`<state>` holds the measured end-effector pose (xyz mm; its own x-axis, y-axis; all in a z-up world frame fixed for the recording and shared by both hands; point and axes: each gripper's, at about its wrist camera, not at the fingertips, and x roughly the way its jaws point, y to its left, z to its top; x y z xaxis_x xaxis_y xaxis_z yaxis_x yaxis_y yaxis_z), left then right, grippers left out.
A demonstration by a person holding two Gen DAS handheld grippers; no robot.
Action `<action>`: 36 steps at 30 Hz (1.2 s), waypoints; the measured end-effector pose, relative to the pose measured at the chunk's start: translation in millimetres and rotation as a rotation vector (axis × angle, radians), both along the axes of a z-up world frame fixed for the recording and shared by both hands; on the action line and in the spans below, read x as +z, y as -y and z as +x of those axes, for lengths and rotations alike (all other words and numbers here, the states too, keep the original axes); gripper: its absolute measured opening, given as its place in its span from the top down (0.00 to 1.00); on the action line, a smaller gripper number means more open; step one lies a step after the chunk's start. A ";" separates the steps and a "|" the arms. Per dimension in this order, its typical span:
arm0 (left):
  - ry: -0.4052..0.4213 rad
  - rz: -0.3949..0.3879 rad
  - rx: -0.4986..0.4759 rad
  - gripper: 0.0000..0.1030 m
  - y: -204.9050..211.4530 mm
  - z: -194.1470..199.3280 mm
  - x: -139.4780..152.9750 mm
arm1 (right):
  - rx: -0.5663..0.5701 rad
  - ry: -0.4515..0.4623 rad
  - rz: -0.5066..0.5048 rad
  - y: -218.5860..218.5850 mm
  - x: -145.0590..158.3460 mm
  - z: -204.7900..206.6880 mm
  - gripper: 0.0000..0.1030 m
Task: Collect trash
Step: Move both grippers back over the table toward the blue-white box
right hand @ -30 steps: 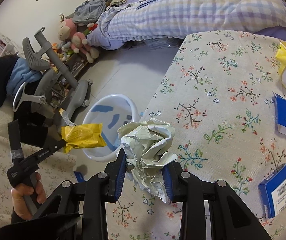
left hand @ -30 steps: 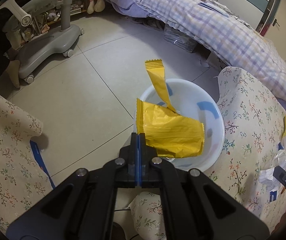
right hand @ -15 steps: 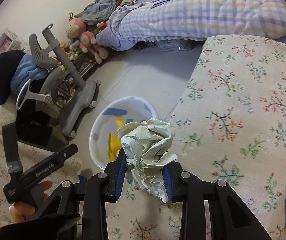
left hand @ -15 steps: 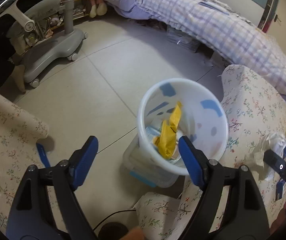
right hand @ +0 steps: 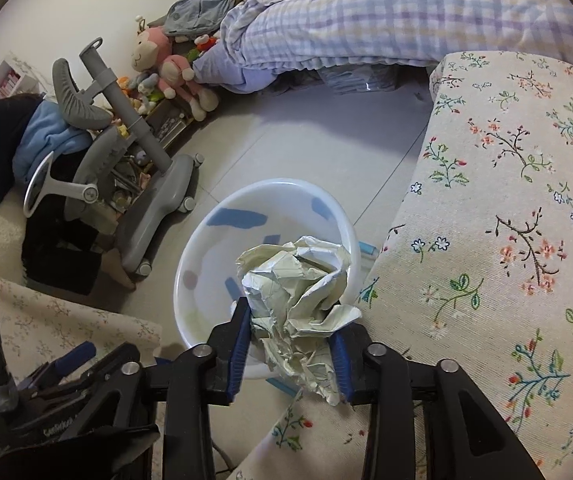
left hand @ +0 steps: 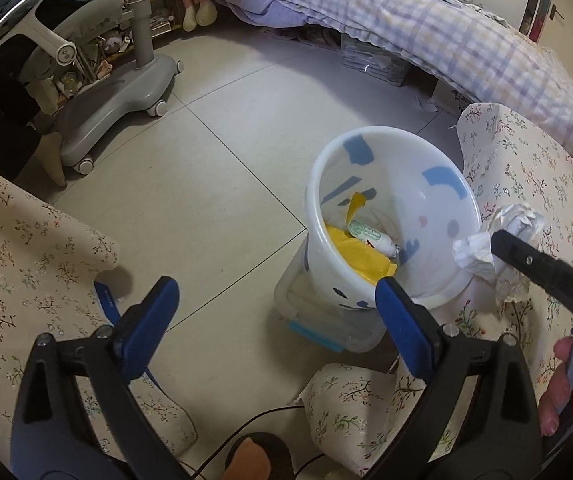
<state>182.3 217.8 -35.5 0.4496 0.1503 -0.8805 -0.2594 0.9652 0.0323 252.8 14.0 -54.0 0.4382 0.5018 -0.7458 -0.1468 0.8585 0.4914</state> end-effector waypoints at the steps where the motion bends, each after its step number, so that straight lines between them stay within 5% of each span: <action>1: -0.001 0.000 -0.002 0.05 0.1 0.1 -0.2 | -0.005 -0.009 0.015 0.5 -0.5 0.8 0.31; 3: 0.002 -0.003 -0.004 0.05 -0.9 -1.1 0.9 | -0.025 -0.019 0.033 4.2 0.1 0.2 0.22; 13: 0.009 -0.061 -0.039 0.05 18.7 -4.2 7.3 | -0.107 -0.029 -0.168 43.6 28.9 -28.5 0.22; 36: 0.008 -0.115 -0.509 0.05 247.3 -14.6 20.4 | -0.482 -0.072 -0.255 317.0 62.3 -136.1 0.21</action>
<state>167.7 -29.5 -15.0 0.4469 -0.1866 -0.8749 0.2441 0.9663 -0.0814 116.6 -303.0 8.3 0.5173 0.0564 -0.8540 0.3183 0.9136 0.2531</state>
